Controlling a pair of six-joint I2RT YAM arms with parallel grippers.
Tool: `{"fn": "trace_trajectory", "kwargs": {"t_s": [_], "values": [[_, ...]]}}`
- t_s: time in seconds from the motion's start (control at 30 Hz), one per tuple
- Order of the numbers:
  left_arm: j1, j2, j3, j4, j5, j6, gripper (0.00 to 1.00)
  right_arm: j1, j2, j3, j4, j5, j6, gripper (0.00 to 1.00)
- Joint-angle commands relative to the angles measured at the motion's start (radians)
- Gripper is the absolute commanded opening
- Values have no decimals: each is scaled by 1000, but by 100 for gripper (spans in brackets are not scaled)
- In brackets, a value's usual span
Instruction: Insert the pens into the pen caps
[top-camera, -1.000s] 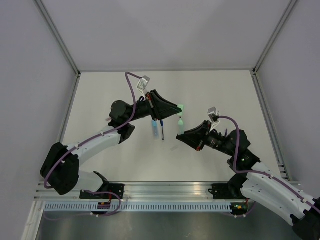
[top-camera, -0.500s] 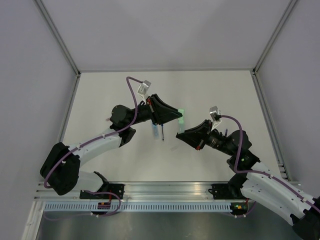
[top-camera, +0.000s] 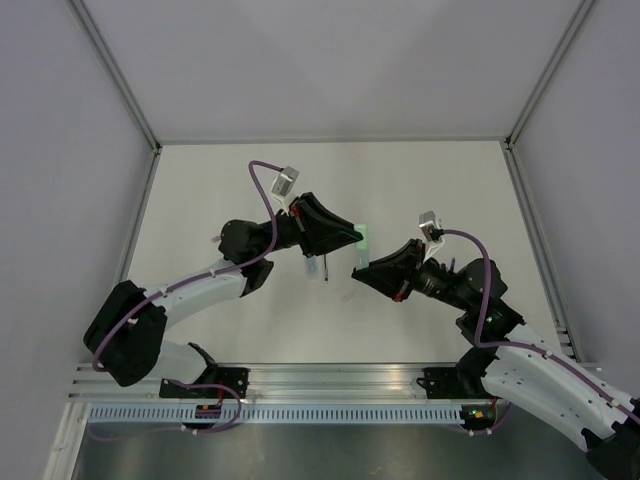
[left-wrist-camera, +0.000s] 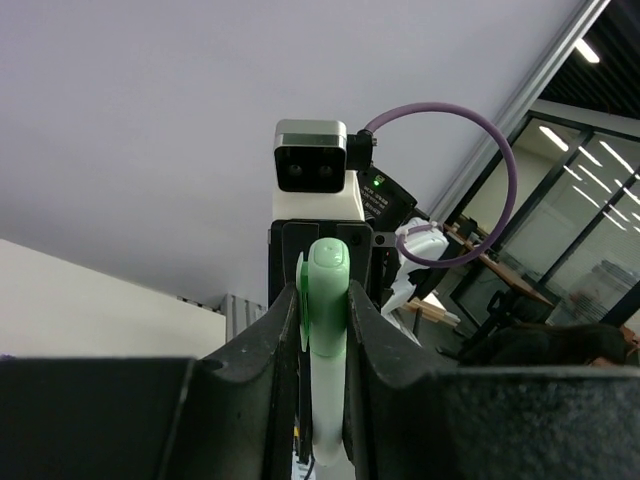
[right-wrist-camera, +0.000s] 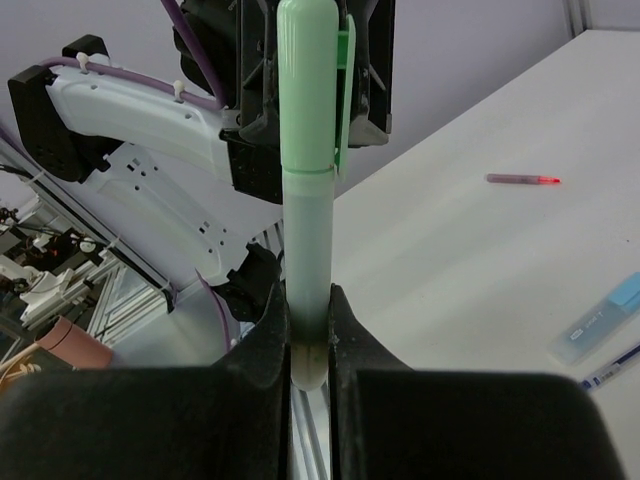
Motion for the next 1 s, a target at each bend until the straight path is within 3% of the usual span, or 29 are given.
{"fn": "trace_trajectory", "kwargs": {"t_s": [0.0,0.03,0.07,0.23,0.47,0.6,0.97], "values": [[-19,-5,3,71,131,-38,26,-10,13,47,42,3,-12,0],[-17,-15,0,61,130,-33,37,-10,11,46,42,-1,-10,0],[-17,-28,-2,41,127,-12,43,-12,11,44,42,-11,-9,0],[-17,-149,38,-261,81,128,59,-9,8,18,79,-37,29,0],[-19,-186,148,-529,41,266,66,-4,10,17,82,-48,42,0],[-20,-187,170,-600,21,312,68,4,11,29,76,-57,48,0],[-19,-187,141,-602,33,332,67,13,-1,24,56,-40,36,0]]}}
